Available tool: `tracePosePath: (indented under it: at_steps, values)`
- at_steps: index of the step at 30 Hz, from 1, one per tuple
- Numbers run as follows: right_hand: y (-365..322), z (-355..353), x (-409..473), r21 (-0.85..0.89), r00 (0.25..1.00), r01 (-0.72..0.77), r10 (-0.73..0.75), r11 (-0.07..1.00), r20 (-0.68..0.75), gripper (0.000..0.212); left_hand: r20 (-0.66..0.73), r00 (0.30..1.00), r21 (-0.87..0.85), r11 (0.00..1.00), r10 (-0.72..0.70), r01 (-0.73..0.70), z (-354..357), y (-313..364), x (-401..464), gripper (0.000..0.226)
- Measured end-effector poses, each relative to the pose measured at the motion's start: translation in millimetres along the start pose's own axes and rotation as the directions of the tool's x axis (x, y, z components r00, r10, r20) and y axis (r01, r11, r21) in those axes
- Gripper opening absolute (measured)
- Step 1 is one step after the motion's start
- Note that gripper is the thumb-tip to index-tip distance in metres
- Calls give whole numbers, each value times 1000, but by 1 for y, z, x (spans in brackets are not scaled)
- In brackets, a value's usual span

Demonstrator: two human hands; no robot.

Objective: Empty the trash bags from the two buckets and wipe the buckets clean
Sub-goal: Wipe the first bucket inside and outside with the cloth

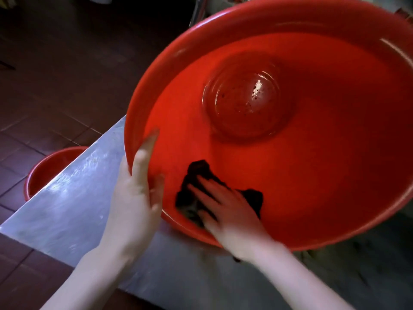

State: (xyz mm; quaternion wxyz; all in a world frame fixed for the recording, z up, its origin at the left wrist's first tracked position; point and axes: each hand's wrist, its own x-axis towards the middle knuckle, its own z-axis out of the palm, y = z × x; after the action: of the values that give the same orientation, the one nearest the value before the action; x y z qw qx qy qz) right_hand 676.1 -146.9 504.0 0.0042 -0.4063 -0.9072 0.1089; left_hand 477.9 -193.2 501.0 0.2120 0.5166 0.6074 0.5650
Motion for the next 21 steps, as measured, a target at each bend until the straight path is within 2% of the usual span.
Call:
tracePosePath:
  at_steps: [2, 4, 5, 7, 9, 10, 13, 14, 16, 18, 21]
  values:
    - [37, -9, 23, -200, 984, -159, 171, 967, 45, 60, 17, 1000, -13, 1000, 14, -14, -3, 1, -1, 91]
    - [71, -20, 61, -315, 906, -357, 409, 879, 113, 54, 31, 999, 18, 999, 45, -45, -7, 6, 2, 90]
    - [82, -24, 79, -322, 870, -416, 476, 850, 132, 50, 32, 997, 60, 995, 77, -79, -11, 9, 8, 88]
    - [85, -32, 103, -292, 854, -454, 504, 842, 126, 47, 6, 983, 174, 968, 182, -180, -21, 15, 25, 84]
    - [69, -30, 113, -305, 877, -409, 463, 860, 129, 46, -48, 950, 266, 921, 308, -285, -32, 15, 41, 76]
    - [65, -24, 116, -328, 886, -383, 444, 863, 132, 46, -78, 941, 273, 915, 329, -297, -37, 15, 44, 69]
    - [66, -8, 125, -246, 869, -463, 491, 852, 64, 48, -118, 926, 293, 903, 359, -313, -37, 0, 13, 51]
    - [69, -4, 128, -240, 873, -460, 485, 855, 53, 49, -99, 947, 247, 930, 305, -274, -33, -7, -5, 51]
    - [66, -1, 133, -197, 869, -473, 491, 859, 55, 47, -26, 999, 4, 1000, 27, -27, -19, -16, -34, 55]
    - [62, 8, 139, -130, 863, -500, 506, 856, 9, 46, 33, 984, -185, 967, -173, 176, -3, -23, -44, 56]
    - [53, 27, 133, 97, 862, -491, 499, 866, -91, 50, 44, 990, -47, 990, -135, 137, 16, -34, -39, 66]
